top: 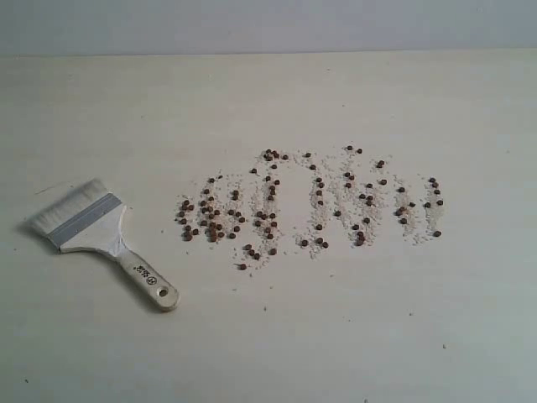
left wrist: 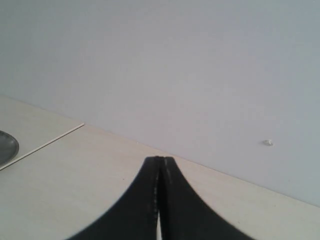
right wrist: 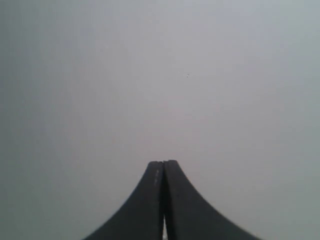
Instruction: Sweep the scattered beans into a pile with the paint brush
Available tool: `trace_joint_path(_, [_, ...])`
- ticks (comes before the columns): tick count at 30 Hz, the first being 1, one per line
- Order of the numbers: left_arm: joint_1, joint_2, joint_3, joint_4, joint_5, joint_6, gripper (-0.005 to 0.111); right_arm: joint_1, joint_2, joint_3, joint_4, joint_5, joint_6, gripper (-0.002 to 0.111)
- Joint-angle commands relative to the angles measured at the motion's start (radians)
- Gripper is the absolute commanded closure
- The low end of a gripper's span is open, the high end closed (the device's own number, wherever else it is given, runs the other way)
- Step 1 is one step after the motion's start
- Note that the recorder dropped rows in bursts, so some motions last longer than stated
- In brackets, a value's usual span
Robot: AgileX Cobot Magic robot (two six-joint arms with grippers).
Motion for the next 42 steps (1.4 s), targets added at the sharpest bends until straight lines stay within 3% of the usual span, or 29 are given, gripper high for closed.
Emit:
trace_joint_path(1, [-0.001,-0.005,0.003,0.001,-0.005,0.003,0.107,0.001,0.125,-0.081,0.015,0.091,0.003,0.108])
trace_joint_path(6, [-0.001,-0.005,0.003,0.001,-0.005,0.003,0.107,0.001,0.362,-0.262,-0.097,0.164,-0.004,0.108])
trace_joint_path(11, [-0.001,-0.005,0.003,0.001,-0.005,0.003,0.107,0.001,0.607,-0.463,-0.206,0.398,-0.027,0.108])
trace_joint_path(15, [-0.001,-0.005,0.003,0.001,-0.005,0.003,0.107,0.001,0.766,-0.581,-0.214,0.609,-0.160,0.108])
trace_joint_path(23, [-0.001,-0.005,0.003,0.001,-0.005,0.003,0.107,0.001,1.004,-0.801,0.207,1.029,-0.698,0.108])
trace_joint_path(26, [-0.001,-0.005,0.003,0.001,-0.005,0.003,0.107,0.001,1.111,-0.898,0.289,1.261,-0.775,0.108])
trace_joint_path(29, [-0.001,-0.005,0.003,0.001,-0.005,0.003,0.107,0.004,1.206,-0.945,0.374,1.383,-0.802,0.108])
trace_joint_path(33, [-0.001,-0.005,0.003,0.001,-0.005,0.003,0.107,0.097,1.276,-0.942,0.464,1.335,-0.842,0.108])
trace_joint_path(38, [-0.001,-0.005,0.003,0.001,-0.005,0.003,0.107,0.288,1.366,-0.953,0.476,1.193,-0.817,0.108])
trace_joint_path(42, [-0.001,-0.005,0.003,0.001,-0.005,0.003,0.107,0.353,1.423,-0.951,0.480,1.152,-0.851,0.108])
